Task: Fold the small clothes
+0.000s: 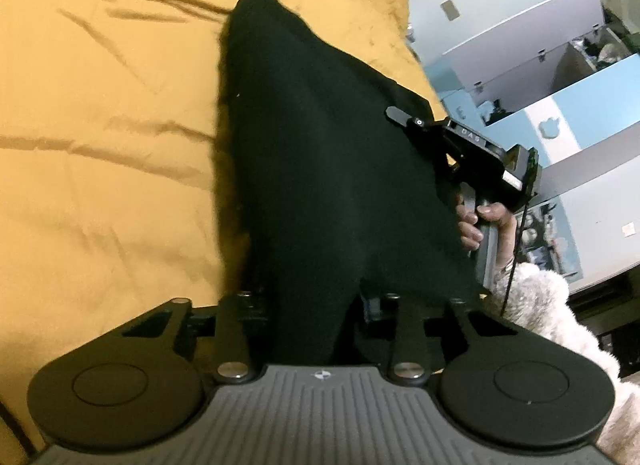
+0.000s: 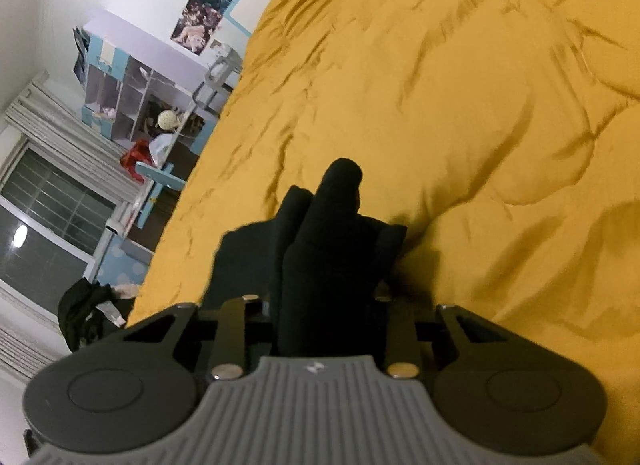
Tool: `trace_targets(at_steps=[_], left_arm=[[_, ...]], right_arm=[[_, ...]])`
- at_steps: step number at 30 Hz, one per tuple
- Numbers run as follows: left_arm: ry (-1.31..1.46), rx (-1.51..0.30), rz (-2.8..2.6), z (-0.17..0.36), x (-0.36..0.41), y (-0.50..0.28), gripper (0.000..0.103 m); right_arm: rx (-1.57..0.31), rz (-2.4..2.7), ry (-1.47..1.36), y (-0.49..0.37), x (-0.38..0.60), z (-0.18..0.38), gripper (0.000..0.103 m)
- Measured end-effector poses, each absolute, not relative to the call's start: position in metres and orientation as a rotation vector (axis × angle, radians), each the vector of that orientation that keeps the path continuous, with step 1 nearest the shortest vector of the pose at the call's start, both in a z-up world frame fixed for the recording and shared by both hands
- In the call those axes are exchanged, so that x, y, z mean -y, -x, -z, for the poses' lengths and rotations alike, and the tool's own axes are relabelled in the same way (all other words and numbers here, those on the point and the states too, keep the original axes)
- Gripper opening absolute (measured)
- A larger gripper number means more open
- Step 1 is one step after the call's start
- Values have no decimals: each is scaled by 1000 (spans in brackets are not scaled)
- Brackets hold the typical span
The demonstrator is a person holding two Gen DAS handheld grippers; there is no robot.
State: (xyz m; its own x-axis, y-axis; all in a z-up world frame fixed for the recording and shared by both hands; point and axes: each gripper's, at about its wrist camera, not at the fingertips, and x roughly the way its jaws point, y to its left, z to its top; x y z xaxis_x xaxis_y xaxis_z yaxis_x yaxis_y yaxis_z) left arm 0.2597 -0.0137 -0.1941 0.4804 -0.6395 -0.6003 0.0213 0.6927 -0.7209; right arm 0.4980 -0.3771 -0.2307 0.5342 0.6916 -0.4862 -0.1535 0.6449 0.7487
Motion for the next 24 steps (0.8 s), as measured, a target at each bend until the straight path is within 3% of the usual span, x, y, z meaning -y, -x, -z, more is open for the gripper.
trace_targets(at_steps=[13,24], left_arm=[[721,-880,504,147,4,-242,30],[755,-722,347,111,-89,-185,31]], right_arm=[[-792,-625,-563,-467,327,118,24],[-749,-844,-507,-476,189,62,24]])
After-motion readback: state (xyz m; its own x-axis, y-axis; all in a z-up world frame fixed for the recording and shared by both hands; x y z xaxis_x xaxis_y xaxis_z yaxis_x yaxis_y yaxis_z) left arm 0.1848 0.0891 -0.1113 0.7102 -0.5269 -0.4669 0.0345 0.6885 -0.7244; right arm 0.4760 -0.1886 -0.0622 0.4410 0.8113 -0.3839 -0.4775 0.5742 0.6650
